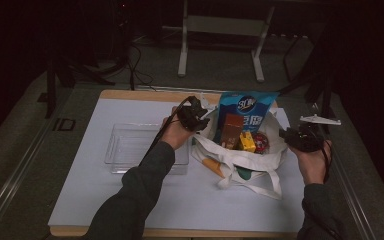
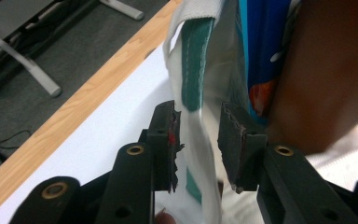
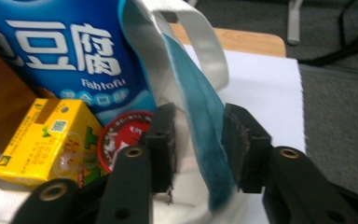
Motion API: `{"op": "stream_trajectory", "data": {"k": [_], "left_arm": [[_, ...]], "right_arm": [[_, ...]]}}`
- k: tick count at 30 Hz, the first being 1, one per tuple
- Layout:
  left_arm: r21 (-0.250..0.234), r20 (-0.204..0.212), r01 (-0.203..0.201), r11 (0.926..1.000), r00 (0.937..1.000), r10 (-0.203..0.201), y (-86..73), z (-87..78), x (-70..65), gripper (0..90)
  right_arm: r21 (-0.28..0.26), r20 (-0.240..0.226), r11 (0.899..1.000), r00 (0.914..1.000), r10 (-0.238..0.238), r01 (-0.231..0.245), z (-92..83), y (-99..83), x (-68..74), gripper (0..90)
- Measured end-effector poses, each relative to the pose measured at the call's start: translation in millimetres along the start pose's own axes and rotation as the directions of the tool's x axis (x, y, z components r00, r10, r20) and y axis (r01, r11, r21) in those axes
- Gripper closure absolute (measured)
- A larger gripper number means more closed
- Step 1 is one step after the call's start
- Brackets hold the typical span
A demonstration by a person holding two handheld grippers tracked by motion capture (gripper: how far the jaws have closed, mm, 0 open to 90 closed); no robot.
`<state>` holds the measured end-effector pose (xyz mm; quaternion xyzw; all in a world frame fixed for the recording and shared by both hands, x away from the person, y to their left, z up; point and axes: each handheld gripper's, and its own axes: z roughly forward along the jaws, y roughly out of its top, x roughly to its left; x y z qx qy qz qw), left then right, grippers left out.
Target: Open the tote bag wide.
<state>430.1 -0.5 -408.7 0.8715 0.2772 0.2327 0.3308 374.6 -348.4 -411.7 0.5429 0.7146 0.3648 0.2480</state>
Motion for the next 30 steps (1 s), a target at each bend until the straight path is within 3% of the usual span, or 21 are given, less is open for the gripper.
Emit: {"op": "stream_trajectory", "data": {"k": [2,3,4,6,10,12,19,24,30], "left_arm": [[0.001,0.001,0.004,1.0,1.0,-0.004,1.5,6.8,0.1,77.4],[0.002,-0.006,0.006,1.0,1.0,-0.006,2.3,10.7,0.0,77.4],[0.002,-0.015,0.014,0.9999,0.9998,-0.014,3.2,14.0,-0.5,85.5],[0.017,-0.035,0.028,0.9995,0.999,-0.028,5.3,21.8,1.2,87.1],[0.074,-0.053,0.022,0.997,0.9985,-0.018,5.2,31.1,3.6,87.8],[0.113,-0.055,0.047,0.9925,0.9977,-0.041,1.1,40.3,8.2,88.0],[0.164,-0.05,0.045,0.9854,0.9981,-0.037,-3.8,55.6,10.4,88.1],[0.218,-0.045,0.039,0.9751,0.9985,-0.03,-8.9,70.5,9.2,88.2],[0.234,-0.032,0.044,0.9712,0.9988,-0.038,-12.5,78.2,7.8,88.2]], "right_arm": [[0.0,0.001,1.0,1.0,-0.006,0.006,2.1,0.5,0.4,69.3],[0.004,0.019,1.0,0.9997,-0.013,0.013,5.1,1.0,0.1,75.1],[0.006,0.019,1.0,0.9997,-0.015,0.015,8.3,1.0,-1.5,84.9],[0.014,0.028,1.0,0.9994,-0.019,0.018,12.5,0.4,-3.4,88.6],[0.032,0.03,0.999,0.9995,-0.002,0.001,21.1,-1.7,-8.1,89.0],[0.045,0.029,0.999,0.9995,0.015,-0.016,28.3,-4.3,-11.1,89.1],[0.097,0.02,0.993,0.9978,0.063,-0.065,50.1,-16.8,-18.6,89.2],[0.122,0.01,0.989,0.9967,0.08,-0.081,60.7,-24.7,-20.9,89.2],[0.134,0.005,0.986,0.9955,0.095,-0.095,65.6,-30.8,-22.3,89.3]]}}
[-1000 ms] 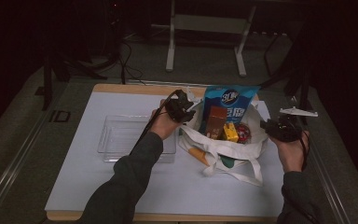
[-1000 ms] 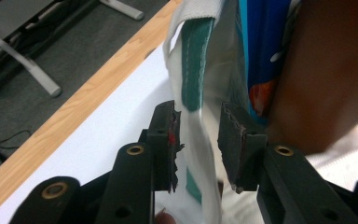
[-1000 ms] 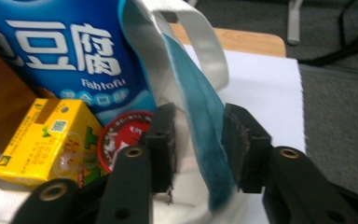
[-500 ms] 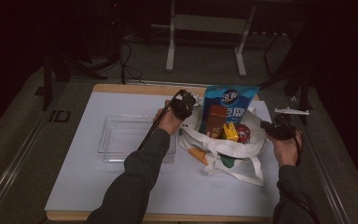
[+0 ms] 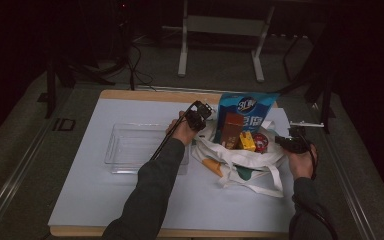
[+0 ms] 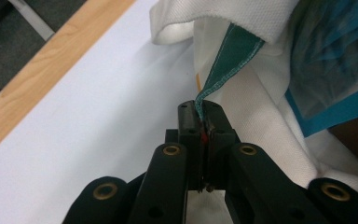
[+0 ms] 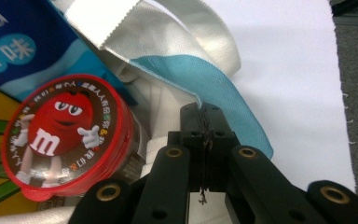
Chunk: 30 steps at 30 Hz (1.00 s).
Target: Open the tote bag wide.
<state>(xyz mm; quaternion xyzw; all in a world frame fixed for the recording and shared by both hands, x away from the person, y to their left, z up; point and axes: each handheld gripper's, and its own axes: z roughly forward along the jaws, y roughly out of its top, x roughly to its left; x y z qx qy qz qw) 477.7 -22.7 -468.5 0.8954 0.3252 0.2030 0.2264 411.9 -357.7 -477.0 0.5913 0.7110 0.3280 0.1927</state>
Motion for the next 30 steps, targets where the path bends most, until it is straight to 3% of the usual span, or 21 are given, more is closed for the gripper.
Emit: {"op": "stream_trajectory", "data": {"k": [9,14,15,16,20,23,25,30], "left_arm": [[0.023,-0.004,0.004,0.9997,1.0,-0.004,-2.1,6.9,-6.9,87.9],[0.022,-0.01,-0.01,0.9997,0.9999,0.01,-4.2,4.8,-6.9,87.6],[0.016,-0.013,-0.011,0.9998,0.9999,0.011,-5.2,2.6,-7.0,87.2],[0.016,-0.013,-0.016,0.9998,0.9998,0.016,-5.3,1.6,-7.0,87.0],[-0.004,-0.013,-0.01,0.9999,0.9999,0.009,-6.4,-2.8,-5.4,86.6],[-0.01,-0.017,-0.009,0.9999,0.9998,0.009,-7.2,-5.5,-5.5,86.1],[-0.011,-0.016,-0.01,0.9999,0.9998,0.01,-7.3,-6.5,-5.9,85.2],[-0.017,-0.016,-0.014,0.9998,0.9998,0.013,-7.6,-7.5,-8.1,83.3]], "right_arm": [[0.017,0.006,0.999,0.9989,0.046,-0.046,8.0,-6.9,1.9,89.0],[-0.004,0.009,1.0,0.9999,0.013,-0.013,0.2,-5.0,6.3,86.4],[-0.051,-0.007,0.999,1.0,0.006,-0.006,-16.3,-3.3,8.9,80.0],[-0.063,-0.01,0.998,0.9999,-0.004,0.003,-21.8,-2.4,10.0,75.6],[-0.09,-0.017,0.993,0.9971,-0.073,0.072,-43.6,-2.8,19.0,72.8],[-0.111,-0.038,0.988,0.9927,-0.115,0.11,-57.5,-10.5,28.7,71.6],[-0.127,-0.081,0.985,0.9886,-0.126,0.115,-62.5,-17.9,36.0,72.8],[-0.132,-0.193,0.98,0.9662,-0.171,0.147,-59.1,-39.4,57.0,75.1]]}}
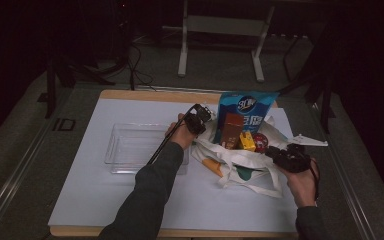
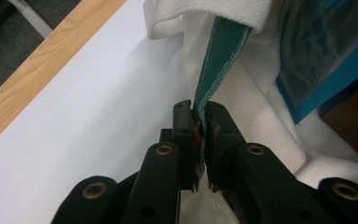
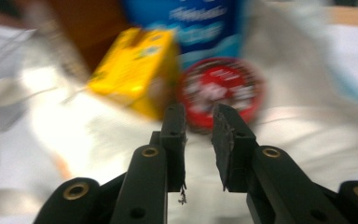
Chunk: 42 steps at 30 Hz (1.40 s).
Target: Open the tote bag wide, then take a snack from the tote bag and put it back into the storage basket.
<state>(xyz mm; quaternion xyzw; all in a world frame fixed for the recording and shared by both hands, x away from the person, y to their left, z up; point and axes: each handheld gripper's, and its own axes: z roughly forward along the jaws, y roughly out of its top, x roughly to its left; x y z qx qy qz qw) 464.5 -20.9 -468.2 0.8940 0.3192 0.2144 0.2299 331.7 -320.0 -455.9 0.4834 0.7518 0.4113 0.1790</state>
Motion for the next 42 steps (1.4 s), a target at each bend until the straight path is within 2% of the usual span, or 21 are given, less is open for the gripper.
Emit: {"op": "stream_trajectory", "data": {"k": [2,4,6,7,12,14,18,19,22,26,30,33,37,38,39,42], "left_arm": [[-0.002,0.001,0.002,1.0,1.0,-0.002,-0.2,-0.5,-0.4,82.9],[-0.004,0.005,0.002,1.0,1.0,-0.002,-0.8,-0.9,0.2,82.6],[-0.004,0.006,0.0,1.0,1.0,0.0,-1.2,-0.9,0.5,82.7],[-0.003,0.009,0.0,1.0,1.0,0.0,-2.0,-0.8,1.4,82.7],[-0.011,0.015,0.008,0.9999,0.9999,-0.007,-3.5,-1.4,3.4,82.4],[-0.022,0.022,0.008,0.9997,0.9997,-0.008,-4.3,-4.2,4.3,81.6],[-0.046,0.044,0.017,0.9988,0.9989,-0.015,-5.1,-10.5,5.9,76.9],[-0.06,0.062,0.015,0.9981,0.998,-0.011,-6.0,-15.9,7.4,75.1],[-0.079,0.079,0.011,0.9968,0.9969,-0.005,-7.1,-23.7,8.6,71.2],[-0.094,0.094,-0.007,0.9956,0.9955,0.015,-7.7,-33.8,9.5,67.4],[-0.113,0.106,0.001,0.9936,0.9943,0.011,-9.5,-42.3,10.9,64.6],[-0.161,0.141,0.005,0.9869,0.9899,0.018,-12.7,-58.1,14.1,64.5],[-0.192,0.153,0.006,0.9814,0.988,0.024,-14.1,-70.4,15.0,63.5],[-0.21,0.163,-0.001,0.9777,0.9859,0.036,-14.8,-76.8,15.2,63.2],[-0.21,0.163,-0.001,0.9777,0.9859,0.036,-14.8,-76.8,15.2,62.9],[-0.24,0.168,-0.025,0.9706,0.9835,0.067,-15.4,-86.4,13.0,62.8]], "right_arm": [[0.021,-0.029,1.0,0.9996,-0.001,0.002,8.6,-7.4,6.1,76.5],[0.043,-0.051,0.999,0.9984,-0.022,0.024,20.0,-14.6,10.4,79.2],[0.058,-0.056,0.998,0.9979,-0.033,0.036,25.8,-17.9,12.9,80.7],[0.089,-0.054,0.995,0.9973,-0.049,0.053,36.1,-23.6,16.0,83.0],[0.127,-0.065,0.991,0.9972,-0.036,0.044,50.9,-33.4,14.9,86.1],[0.158,-0.068,0.987,0.9973,-0.027,0.038,57.0,-39.9,12.5,88.3],[0.146,-0.043,0.987,0.9975,-0.057,0.062,58.8,-46.2,16.8,88.7],[0.146,-0.032,0.987,0.9971,-0.07,0.074,58.9,-46.4,19.1,88.7],[0.151,-0.009,0.983,0.9943,-0.106,0.106,59.4,-46.6,23.4,88.7],[0.121,-0.003,0.987,0.994,-0.109,0.109,59.0,-51.1,24.0,88.7],[0.103,0.008,0.988,0.9936,-0.112,0.111,58.8,-53.5,24.9,88.7],[0.094,0.013,0.989,0.9935,-0.113,0.111,58.5,-55.1,25.7,88.7],[0.091,0.011,0.99,0.9938,-0.11,0.109,58.5,-55.4,25.6,88.7],[0.088,0.012,0.99,0.9935,-0.113,0.112,58.3,-56.1,25.7,88.8],[0.085,0.013,0.99,0.9935,-0.113,0.112,58.1,-56.5,25.7,88.8],[0.077,0.009,0.992,0.9945,-0.104,0.103,58.0,-57.4,24.7,88.7]]}}
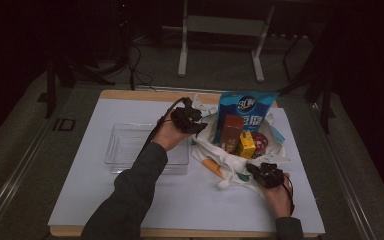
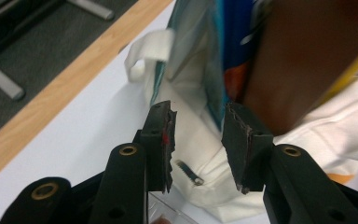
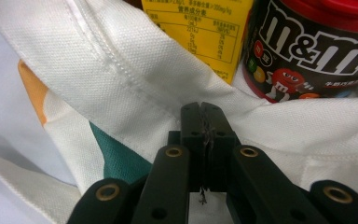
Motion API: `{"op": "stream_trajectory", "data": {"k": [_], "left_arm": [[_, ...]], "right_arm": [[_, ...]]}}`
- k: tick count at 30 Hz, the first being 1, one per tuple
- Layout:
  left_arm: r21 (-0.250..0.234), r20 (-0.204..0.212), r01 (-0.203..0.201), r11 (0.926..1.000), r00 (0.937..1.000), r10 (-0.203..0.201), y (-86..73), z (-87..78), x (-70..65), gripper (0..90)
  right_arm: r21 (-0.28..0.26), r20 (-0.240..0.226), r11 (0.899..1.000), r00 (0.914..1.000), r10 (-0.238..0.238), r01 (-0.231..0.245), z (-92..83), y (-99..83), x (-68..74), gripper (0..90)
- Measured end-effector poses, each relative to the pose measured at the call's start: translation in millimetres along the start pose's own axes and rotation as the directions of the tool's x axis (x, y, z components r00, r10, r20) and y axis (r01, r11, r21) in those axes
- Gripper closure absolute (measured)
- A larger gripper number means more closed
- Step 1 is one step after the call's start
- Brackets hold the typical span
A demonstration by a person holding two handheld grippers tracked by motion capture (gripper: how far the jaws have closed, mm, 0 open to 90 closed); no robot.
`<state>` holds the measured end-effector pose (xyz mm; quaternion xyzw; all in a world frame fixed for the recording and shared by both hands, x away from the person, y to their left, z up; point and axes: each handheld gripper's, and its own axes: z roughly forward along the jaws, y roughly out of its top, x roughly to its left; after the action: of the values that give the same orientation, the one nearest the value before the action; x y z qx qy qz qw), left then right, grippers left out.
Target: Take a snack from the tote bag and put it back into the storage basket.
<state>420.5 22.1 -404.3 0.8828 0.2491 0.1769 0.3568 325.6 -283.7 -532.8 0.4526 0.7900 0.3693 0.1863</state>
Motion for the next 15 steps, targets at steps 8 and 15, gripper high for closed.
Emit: {"op": "stream_trajectory", "data": {"k": [8,15], "left_arm": [[-0.036,0.037,-0.075,0.9965,0.9964,0.076,7.1,-15.6,-17.5,62.8],[-0.033,0.084,-0.173,0.9844,0.981,0.175,15.1,-18.6,-29.9,69.2]], "right_arm": [[-0.03,0.002,0.999,0.9999,0.013,-0.013,-0.5,-4.2,-0.2,88.7],[-0.032,-0.006,0.999,0.9996,0.028,-0.028,-0.7,-4.4,-1.1,88.7]]}}
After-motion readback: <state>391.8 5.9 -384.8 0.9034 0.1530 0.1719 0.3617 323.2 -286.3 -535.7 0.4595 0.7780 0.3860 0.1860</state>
